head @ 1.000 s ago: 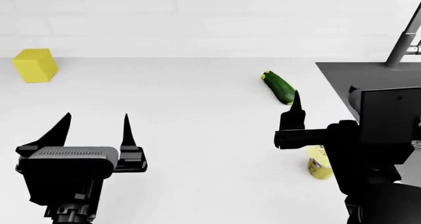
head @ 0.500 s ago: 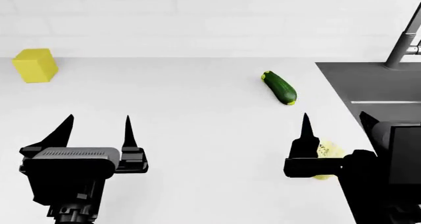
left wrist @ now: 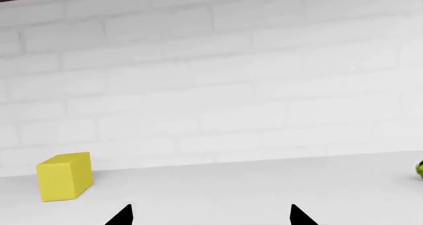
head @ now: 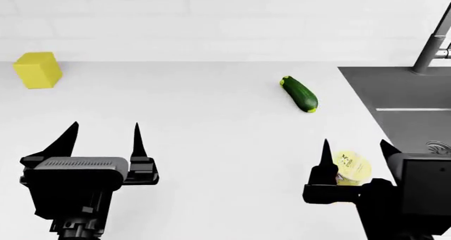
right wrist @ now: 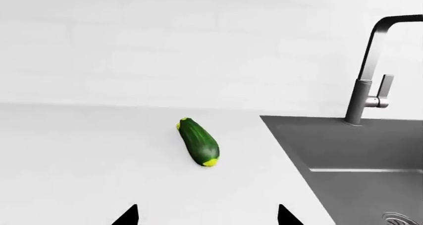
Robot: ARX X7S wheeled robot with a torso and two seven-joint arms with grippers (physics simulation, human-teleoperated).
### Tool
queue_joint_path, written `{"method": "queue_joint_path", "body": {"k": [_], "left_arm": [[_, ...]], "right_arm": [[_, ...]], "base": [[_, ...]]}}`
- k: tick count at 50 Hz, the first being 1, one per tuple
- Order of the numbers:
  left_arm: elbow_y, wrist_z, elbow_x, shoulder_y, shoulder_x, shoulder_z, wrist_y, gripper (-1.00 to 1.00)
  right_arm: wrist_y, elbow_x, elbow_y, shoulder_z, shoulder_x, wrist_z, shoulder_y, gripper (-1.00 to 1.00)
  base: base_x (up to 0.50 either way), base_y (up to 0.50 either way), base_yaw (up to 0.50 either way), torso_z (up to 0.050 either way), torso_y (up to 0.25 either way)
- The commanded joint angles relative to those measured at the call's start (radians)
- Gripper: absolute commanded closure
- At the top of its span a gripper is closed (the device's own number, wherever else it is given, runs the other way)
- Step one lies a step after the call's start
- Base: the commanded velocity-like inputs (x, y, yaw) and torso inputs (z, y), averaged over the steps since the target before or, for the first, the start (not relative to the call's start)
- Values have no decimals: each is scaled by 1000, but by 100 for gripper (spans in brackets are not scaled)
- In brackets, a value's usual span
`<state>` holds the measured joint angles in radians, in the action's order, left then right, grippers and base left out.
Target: Pick the bar and yogurt from the counter and place them in the cabinets closest to them.
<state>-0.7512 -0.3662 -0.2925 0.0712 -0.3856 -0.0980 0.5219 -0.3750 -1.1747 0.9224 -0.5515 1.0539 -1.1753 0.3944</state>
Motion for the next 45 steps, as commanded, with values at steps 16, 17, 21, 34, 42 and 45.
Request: {"method": "queue_joint_path", "body": {"k": [16,17,21,34,42,45], "left_arm": [[3,-8,-4,-11,-9,1,-12,-100],[3,-7,-5,-12,-9,2,-13,-100],[8,-8,-1,-11,-8,-3,-16,-100],[4,-12,-6,-10,-13,-2,-14,-100],[-3,-15,-12,-11,-18,2,-9,-100],[-6,-16,-13,-14,-20,3,-9,-100]], "right_arm": [[87,103,-99,-9,-20,85,-104,-100],[87,104,-103,-8,-20,87,-103,-100],[83,110,-128,-14,-36,108,-90,-100],[47,95,-210,-18,-68,143,-28,-100],[65,99,-237,-13,-66,153,-47,-100],[72,102,-242,-13,-67,153,-57,-100]], "base": [[0,0,0,0,0],[0,0,0,0,0],[0,0,0,0,0],[0,0,0,0,0],[0,0,0,0,0],[0,0,0,0,0]]}}
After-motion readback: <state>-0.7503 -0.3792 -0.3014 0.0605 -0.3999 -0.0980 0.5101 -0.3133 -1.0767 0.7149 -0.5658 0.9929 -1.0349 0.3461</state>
